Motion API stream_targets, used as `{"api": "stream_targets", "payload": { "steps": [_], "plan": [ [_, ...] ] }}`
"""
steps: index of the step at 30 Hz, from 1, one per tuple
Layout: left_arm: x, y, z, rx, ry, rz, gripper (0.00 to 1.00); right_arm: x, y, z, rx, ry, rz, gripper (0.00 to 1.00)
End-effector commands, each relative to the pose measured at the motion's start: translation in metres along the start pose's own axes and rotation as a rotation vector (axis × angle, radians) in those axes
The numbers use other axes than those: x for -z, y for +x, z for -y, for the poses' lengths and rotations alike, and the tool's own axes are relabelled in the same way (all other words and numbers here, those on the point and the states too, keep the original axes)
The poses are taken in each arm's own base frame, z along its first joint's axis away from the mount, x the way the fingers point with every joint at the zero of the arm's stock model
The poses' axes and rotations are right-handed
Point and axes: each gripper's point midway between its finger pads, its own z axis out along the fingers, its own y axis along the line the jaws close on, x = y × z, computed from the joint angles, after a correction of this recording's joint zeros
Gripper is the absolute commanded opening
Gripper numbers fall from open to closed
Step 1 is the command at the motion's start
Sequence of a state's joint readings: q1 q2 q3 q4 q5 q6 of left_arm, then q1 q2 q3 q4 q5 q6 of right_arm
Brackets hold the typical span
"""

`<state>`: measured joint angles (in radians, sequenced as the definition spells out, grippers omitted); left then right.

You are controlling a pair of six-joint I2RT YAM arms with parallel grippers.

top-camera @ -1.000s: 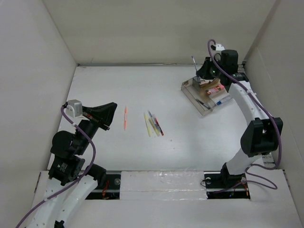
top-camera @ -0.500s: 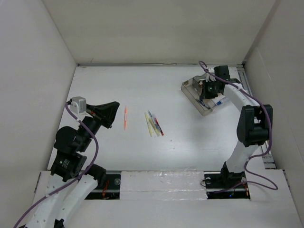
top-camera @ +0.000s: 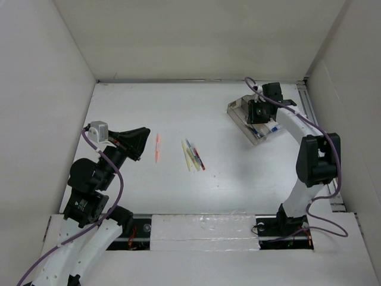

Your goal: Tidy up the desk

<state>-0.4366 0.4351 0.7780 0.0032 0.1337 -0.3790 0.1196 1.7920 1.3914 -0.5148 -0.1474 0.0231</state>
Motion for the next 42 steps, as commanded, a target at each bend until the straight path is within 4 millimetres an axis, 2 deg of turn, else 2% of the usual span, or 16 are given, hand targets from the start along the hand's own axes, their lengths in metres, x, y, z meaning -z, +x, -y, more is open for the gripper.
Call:
{"api": "stream_targets", "payload": {
  "steps": [1,4,6,7,8,9,10,12,13,14,17,20,21,33,40,42],
  "plan": [
    [0.000,-0.011,0.004,0.001,0.013,0.045,0.15,0.034,-0.040,-0.048,0.055,-0.061,0.182,0.39],
    [0.001,-0.012,0.001,0.004,-0.004,0.053,0.20,0.048,-0.049,-0.100,0.071,-0.143,0.268,0.35],
    [0.003,-0.017,-0.006,0.019,-0.048,0.078,0.22,0.054,-0.054,-0.147,0.077,-0.254,0.334,0.25],
    [0.006,-0.021,-0.009,0.024,-0.068,0.096,0.23,0.053,-0.040,-0.187,0.111,-0.309,0.328,0.18],
    [0.006,-0.024,-0.011,0.039,-0.089,0.105,0.24,0.053,-0.038,-0.210,0.112,-0.340,0.339,0.01],
    [0.008,-0.027,-0.022,0.046,-0.150,0.126,0.24,0.051,-0.034,-0.231,0.134,-0.360,0.341,0.00],
    [0.010,-0.029,-0.025,0.053,-0.168,0.143,0.24,0.042,-0.024,-0.268,0.174,-0.377,0.326,0.00],
    [0.015,-0.031,-0.035,0.071,-0.224,0.160,0.25,0.031,-0.011,-0.303,0.208,-0.394,0.287,0.00],
    [0.017,-0.033,-0.035,0.073,-0.233,0.169,0.25,0.006,0.013,-0.322,0.246,-0.359,0.232,0.00],
    [0.018,-0.034,-0.037,0.076,-0.240,0.175,0.25,0.013,-0.004,-0.342,0.246,-0.359,0.270,0.06],
    [0.020,-0.035,-0.039,0.084,-0.257,0.183,0.27,-0.009,0.012,-0.377,0.297,-0.339,0.225,0.33],
    [0.022,-0.039,-0.039,0.086,-0.259,0.195,0.27,-0.039,0.043,-0.394,0.341,-0.307,0.139,0.46],
    [0.022,-0.039,-0.038,0.084,-0.257,0.193,0.27,-0.037,0.033,-0.400,0.335,-0.304,0.149,0.48],
    [0.027,-0.043,-0.027,0.064,-0.197,0.204,0.28,-0.089,0.068,-0.432,0.359,-0.260,0.106,0.49],
    [0.028,-0.042,-0.024,0.059,-0.181,0.200,0.28,-0.116,0.090,-0.410,0.368,-0.170,0.082,0.28],
    [0.028,-0.042,-0.024,0.057,-0.179,0.201,0.28,-0.111,0.090,-0.404,0.356,-0.160,0.092,0.05]
  ]
}}
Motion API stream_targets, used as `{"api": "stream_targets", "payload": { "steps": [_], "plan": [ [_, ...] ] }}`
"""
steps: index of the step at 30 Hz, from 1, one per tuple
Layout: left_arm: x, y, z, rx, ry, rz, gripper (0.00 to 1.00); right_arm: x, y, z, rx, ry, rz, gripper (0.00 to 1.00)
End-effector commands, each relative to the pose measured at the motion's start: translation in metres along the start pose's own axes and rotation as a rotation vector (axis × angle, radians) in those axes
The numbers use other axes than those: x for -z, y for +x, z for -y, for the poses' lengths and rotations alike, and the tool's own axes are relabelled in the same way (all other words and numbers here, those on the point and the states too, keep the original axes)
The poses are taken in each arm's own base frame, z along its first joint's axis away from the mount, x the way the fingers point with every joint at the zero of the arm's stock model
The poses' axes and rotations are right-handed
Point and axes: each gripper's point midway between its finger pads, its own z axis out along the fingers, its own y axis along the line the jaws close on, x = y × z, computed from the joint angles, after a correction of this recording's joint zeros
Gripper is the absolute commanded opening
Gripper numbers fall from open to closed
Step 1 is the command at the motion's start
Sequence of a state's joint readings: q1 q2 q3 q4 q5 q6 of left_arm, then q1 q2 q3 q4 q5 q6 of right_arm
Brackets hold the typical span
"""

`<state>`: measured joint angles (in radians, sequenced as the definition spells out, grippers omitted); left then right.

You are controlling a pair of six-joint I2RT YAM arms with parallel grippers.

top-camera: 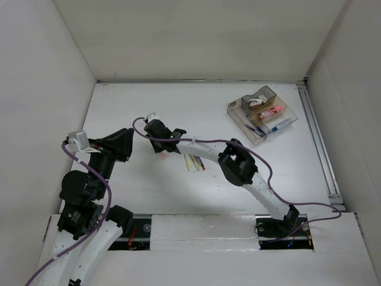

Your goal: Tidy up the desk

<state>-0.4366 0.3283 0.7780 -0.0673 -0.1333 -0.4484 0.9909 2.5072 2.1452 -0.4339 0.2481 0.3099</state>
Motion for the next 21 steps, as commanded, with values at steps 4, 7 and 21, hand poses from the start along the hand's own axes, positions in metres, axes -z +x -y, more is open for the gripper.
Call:
{"api": "stream_targets", "payload": {
  "steps": [4,7,21],
  "plan": [
    [0.001,-0.010,0.011,-0.010,0.056,0.033,0.28,0.028,-0.005,0.008,-0.035,-0.014,0.045,0.00],
    [-0.001,-0.009,0.013,-0.013,0.062,0.026,0.28,0.057,-0.042,0.020,-0.090,-0.111,0.141,0.00],
    [-0.002,-0.001,0.020,-0.025,0.108,-0.007,0.28,0.204,-0.048,0.311,-0.310,0.140,0.231,0.00]
  ]
}}
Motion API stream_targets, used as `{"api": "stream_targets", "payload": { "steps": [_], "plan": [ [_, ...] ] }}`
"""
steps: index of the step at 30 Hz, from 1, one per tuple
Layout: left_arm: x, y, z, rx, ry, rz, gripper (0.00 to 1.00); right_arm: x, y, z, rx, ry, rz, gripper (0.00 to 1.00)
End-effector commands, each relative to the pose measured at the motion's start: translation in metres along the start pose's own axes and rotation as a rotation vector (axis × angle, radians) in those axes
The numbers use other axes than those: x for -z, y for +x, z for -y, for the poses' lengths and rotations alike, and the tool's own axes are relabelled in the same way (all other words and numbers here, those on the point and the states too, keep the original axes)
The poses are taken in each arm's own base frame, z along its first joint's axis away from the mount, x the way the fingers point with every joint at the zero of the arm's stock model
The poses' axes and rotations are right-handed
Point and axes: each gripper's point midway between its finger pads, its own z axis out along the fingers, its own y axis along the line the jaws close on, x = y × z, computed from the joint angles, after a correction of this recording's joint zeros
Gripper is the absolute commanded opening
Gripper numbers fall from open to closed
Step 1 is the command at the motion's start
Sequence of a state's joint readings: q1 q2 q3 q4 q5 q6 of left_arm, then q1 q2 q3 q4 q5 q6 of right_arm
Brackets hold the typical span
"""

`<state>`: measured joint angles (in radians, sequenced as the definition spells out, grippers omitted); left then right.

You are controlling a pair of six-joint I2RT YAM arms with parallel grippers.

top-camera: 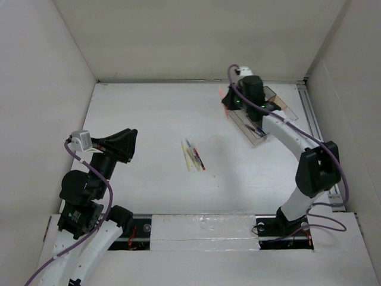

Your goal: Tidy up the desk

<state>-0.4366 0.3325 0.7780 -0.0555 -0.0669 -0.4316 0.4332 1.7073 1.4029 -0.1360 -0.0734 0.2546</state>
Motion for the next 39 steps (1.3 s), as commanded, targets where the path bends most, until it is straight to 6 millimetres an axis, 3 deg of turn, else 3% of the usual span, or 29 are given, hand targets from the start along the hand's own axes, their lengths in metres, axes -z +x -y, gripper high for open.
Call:
{"api": "stream_targets", "payload": {
  "steps": [1,3,4,11,12,22,30,31,35,39],
  "plan": [
    [-0.003,-0.005,0.009,-0.012,0.047,0.016,0.28,0.027,0.024,0.080,-0.012,0.148,-0.100,0.00],
    [-0.005,-0.002,0.009,-0.013,0.048,0.005,0.29,0.039,0.023,0.104,-0.048,0.152,-0.089,0.00],
    [-0.007,0.000,0.009,-0.014,0.048,-0.002,0.29,0.046,0.031,0.128,-0.085,0.185,-0.095,0.00],
    [-0.016,0.012,0.006,-0.020,0.039,-0.049,0.29,0.063,0.045,0.177,-0.125,0.274,-0.096,0.00],
    [-0.017,0.009,0.014,-0.018,0.077,-0.041,0.29,0.064,0.047,0.180,-0.127,0.272,-0.095,0.00],
    [-0.019,0.011,0.012,-0.025,0.072,-0.049,0.29,0.042,0.057,0.175,-0.083,0.215,-0.185,0.01],
    [-0.018,0.009,0.013,-0.031,0.073,-0.039,0.29,0.022,0.078,0.178,-0.045,0.282,-0.262,0.06],
    [-0.018,0.009,0.013,-0.031,0.073,-0.039,0.29,0.021,0.078,0.175,-0.039,0.284,-0.258,0.07],
    [-0.018,0.010,0.013,-0.033,0.077,-0.046,0.29,0.022,0.074,0.174,-0.052,0.288,-0.244,0.30],
    [-0.020,0.011,0.013,-0.031,0.077,-0.049,0.29,0.028,0.063,0.162,-0.067,0.245,-0.199,0.37]
  ]
}}
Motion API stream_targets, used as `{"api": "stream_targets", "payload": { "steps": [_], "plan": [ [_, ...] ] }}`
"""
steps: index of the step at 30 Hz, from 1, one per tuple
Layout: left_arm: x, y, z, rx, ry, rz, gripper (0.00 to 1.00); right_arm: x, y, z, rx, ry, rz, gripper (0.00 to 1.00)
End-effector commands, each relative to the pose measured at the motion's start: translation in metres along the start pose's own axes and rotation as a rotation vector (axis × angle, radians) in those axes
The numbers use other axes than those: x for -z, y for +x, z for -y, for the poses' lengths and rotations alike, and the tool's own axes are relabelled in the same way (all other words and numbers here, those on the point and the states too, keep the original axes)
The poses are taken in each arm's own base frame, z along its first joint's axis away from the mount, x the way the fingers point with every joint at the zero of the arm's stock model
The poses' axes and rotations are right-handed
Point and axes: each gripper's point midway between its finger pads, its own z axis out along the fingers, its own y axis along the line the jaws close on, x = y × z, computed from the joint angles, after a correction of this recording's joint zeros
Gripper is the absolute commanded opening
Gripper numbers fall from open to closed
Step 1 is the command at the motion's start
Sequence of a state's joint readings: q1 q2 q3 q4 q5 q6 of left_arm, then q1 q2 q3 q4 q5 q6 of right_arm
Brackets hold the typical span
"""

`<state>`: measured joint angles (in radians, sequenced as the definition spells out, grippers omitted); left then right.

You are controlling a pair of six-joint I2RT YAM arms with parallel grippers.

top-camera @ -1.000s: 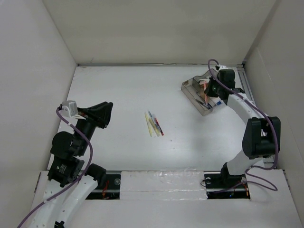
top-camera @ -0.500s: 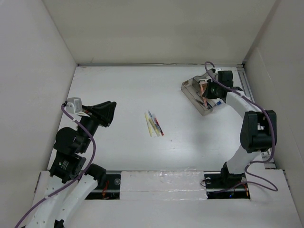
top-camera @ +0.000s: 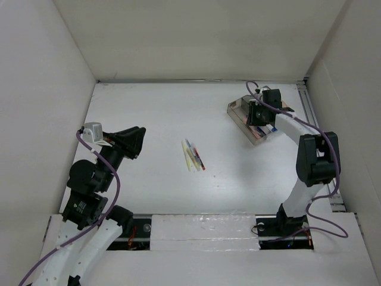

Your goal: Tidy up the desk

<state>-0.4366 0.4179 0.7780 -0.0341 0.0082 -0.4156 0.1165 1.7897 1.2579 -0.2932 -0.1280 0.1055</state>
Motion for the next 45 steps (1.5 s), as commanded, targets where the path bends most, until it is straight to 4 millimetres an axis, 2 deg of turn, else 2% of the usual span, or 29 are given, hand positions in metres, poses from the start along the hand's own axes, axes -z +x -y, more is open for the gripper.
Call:
{"api": "stream_targets", "payload": {
  "steps": [1,2,3,5,6,7,8,9,10,12,13,16,18,19,20,22,23,24,25,26,27,30,32,35,45],
  "plan": [
    [-0.003,-0.012,0.009,-0.013,0.041,0.042,0.29,0.025,-0.036,-0.020,0.010,-0.055,0.121,0.38],
    [-0.003,-0.012,0.010,-0.013,0.045,0.040,0.29,0.033,-0.040,-0.028,0.010,-0.077,0.144,0.37],
    [-0.003,-0.011,0.009,-0.013,0.044,0.039,0.29,0.034,-0.036,-0.042,0.026,-0.104,0.150,0.36],
    [-0.004,-0.011,0.009,-0.013,0.044,0.039,0.29,0.040,-0.038,-0.067,0.044,-0.151,0.189,0.26],
    [-0.004,-0.011,0.010,-0.013,0.045,0.038,0.29,0.044,-0.027,-0.095,0.082,-0.203,0.188,0.22],
    [-0.005,-0.010,0.009,-0.013,0.043,0.034,0.29,0.045,-0.021,-0.109,0.102,-0.226,0.190,0.08],
    [-0.004,-0.011,0.009,-0.015,0.042,0.038,0.29,0.047,-0.017,-0.121,0.105,-0.239,0.196,0.00],
    [-0.004,-0.011,0.009,-0.015,0.043,0.039,0.29,0.050,-0.016,-0.138,0.126,-0.275,0.222,0.00],
    [-0.005,-0.011,0.009,-0.015,0.042,0.038,0.29,0.051,0.002,-0.165,0.171,-0.326,0.200,0.00],
    [-0.005,-0.011,0.009,-0.017,0.042,0.035,0.29,0.053,0.012,-0.185,0.219,-0.340,0.218,0.00],
    [-0.006,-0.009,0.009,-0.017,0.043,0.030,0.29,0.054,0.025,-0.204,0.264,-0.363,0.205,0.00],
    [-0.008,-0.009,0.008,-0.018,0.036,0.027,0.28,0.046,0.036,-0.211,0.328,-0.319,0.179,0.01],
    [-0.007,-0.010,0.008,-0.018,0.035,0.031,0.28,0.041,0.043,-0.212,0.361,-0.311,0.142,0.15],
    [-0.007,-0.011,0.008,-0.020,0.034,0.033,0.28,0.038,0.048,-0.215,0.365,-0.329,0.115,0.28],
    [-0.008,-0.011,0.007,-0.020,0.031,0.033,0.29,0.032,0.063,-0.222,0.377,-0.362,0.055,0.31],
    [-0.008,-0.011,0.007,-0.021,0.031,0.033,0.28,0.029,0.079,-0.235,0.404,-0.378,0.012,0.34],
    [-0.007,-0.011,0.007,-0.021,0.032,0.035,0.28,0.022,0.087,-0.232,0.424,-0.338,-0.009,0.34],
    [-0.007,-0.009,0.009,-0.021,0.044,0.027,0.28,0.014,0.099,-0.235,0.447,-0.308,-0.048,0.22],
    [-0.006,-0.010,0.011,-0.021,0.050,0.027,0.28,0.013,0.098,-0.241,0.445,-0.305,-0.049,0.20],
    [-0.006,-0.010,0.011,-0.021,0.051,0.026,0.28,0.013,0.098,-0.241,0.445,-0.305,-0.049,0.20],
    [-0.001,-0.015,0.013,-0.023,0.062,0.048,0.29,0.008,0.108,-0.246,0.452,-0.312,-0.071,0.20],
    [0.002,-0.018,0.013,-0.022,0.061,0.063,0.28,0.002,0.119,-0.248,0.453,-0.334,-0.114,0.22],
    [0.005,-0.019,0.016,-0.023,0.077,0.063,0.28,0.000,0.120,-0.250,0.447,-0.338,-0.120,0.23],
    [0.011,-0.023,0.021,-0.023,0.102,0.083,0.29,0.001,0.125,-0.252,0.455,-0.340,-0.132,0.32],
    [0.011,-0.019,0.017,-0.034,0.090,0.071,0.29,-0.010,0.131,-0.253,0.443,-0.328,-0.160,0.29]
  ]
}}
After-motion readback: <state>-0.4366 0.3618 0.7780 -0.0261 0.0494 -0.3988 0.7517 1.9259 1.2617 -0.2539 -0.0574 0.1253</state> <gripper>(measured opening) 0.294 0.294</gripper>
